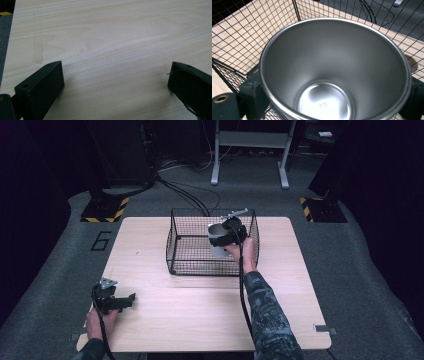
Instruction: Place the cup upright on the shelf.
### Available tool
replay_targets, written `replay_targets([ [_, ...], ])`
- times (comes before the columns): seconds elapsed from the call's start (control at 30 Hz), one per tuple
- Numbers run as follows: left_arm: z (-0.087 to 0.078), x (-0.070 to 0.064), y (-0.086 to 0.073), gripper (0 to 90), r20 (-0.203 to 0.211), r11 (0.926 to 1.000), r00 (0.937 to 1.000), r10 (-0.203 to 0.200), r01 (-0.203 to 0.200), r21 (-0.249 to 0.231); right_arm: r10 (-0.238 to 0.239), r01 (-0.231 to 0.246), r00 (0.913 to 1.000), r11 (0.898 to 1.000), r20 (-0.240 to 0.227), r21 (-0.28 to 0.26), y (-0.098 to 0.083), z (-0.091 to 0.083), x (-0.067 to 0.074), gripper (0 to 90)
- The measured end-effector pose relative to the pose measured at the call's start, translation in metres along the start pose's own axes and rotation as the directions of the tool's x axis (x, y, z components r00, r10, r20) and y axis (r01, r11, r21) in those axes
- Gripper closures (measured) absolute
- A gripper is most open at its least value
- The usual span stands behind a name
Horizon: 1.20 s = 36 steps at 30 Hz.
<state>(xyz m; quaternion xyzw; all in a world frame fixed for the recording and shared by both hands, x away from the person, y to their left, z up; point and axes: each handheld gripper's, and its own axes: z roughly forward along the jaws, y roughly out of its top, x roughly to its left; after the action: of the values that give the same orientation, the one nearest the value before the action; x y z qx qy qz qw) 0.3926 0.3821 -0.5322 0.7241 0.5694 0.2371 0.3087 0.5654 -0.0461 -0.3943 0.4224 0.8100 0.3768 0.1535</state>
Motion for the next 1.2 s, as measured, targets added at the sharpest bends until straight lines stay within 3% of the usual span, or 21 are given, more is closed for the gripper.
replay_targets([
  [0.6,0.0,0.0,0.0,0.4,0.0,1.0,1.0,0.0,0.0,0.0,0.006,-0.006,1.0,0.996,0.002,0.089,-0.006,0.026,0.003,7.2],
  [0.77,0.0,0.0,0.0,0.4,0.001,1.0,1.0,0.001,-0.001,0.0,0.017,-0.019,0.9997,0.991,0.019,0.134,-0.008,0.032,0.002,7.2],
  [1.2,0.0,0.0,0.0,0.4,0.0,1.0,1.0,0.007,-0.007,-0.001,0.015,-0.02,0.9995,0.983,0.027,0.184,-0.01,0.039,0.002,7.1],
])
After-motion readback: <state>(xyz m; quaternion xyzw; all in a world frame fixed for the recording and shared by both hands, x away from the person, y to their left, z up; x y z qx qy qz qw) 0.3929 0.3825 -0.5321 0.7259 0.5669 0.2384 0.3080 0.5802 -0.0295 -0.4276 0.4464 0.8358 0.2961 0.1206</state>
